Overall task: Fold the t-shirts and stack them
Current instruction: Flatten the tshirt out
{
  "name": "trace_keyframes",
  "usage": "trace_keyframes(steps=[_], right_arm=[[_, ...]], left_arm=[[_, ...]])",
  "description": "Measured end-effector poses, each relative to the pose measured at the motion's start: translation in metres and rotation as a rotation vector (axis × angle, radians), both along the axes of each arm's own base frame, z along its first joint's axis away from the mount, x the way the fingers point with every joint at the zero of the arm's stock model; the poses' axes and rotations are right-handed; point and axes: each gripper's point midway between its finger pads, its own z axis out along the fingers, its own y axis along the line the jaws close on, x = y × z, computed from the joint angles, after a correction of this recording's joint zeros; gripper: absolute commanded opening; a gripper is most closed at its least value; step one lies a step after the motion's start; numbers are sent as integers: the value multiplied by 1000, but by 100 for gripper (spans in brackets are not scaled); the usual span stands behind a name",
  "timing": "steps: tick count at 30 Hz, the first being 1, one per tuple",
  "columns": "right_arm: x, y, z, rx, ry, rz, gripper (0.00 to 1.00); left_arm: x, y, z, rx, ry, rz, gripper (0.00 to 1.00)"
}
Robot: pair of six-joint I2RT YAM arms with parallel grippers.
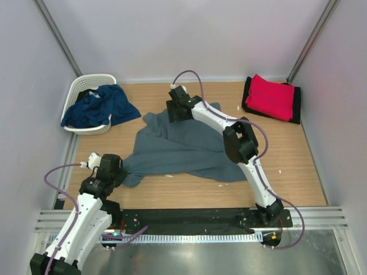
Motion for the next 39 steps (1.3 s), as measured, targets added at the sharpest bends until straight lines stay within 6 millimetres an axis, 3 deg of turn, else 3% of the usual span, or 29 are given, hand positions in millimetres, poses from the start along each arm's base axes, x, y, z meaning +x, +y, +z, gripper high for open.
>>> trace_keyframes(steps=[4,9,15,16,18,19,21,25,28,31,34,39], right_arm=[[-6,34,-22,-24,-3,77,72],[-8,52,-17,-34,-46,100,62],[9,33,-28,-117,-93,38,35],[12,28,-33,-133,-91,29,23],[19,21,-37,-133,-98,5,14],[21,16,-39,-130,-94,-10,2],[28,5,-39,-115,-95,-45,1],[30,-46,-40,-120,-66,-149,1],[20,-113,-39,-168,-30,-269,1],[-17,-187,-41,-260,28,-390,1],[-71,-243,-41,-339,87,-475,1],[-168,-286,-40,-382,152,-528,1]], left_arm=[[-3,2,-2,9,3,5,0],[-7,5,-4,20,22,8,0],[-10,14,7,57,13,33,0],[-9,15,12,62,2,38,0],[-3,18,24,74,-25,48,0],[-1,19,30,84,-35,52,0],[4,22,38,107,-43,54,0],[18,25,43,152,-25,52,0],[36,26,42,180,-4,25,0],[67,19,44,182,-8,-37,0],[103,5,49,165,-32,-125,0],[158,-27,59,131,-104,-309,0]])
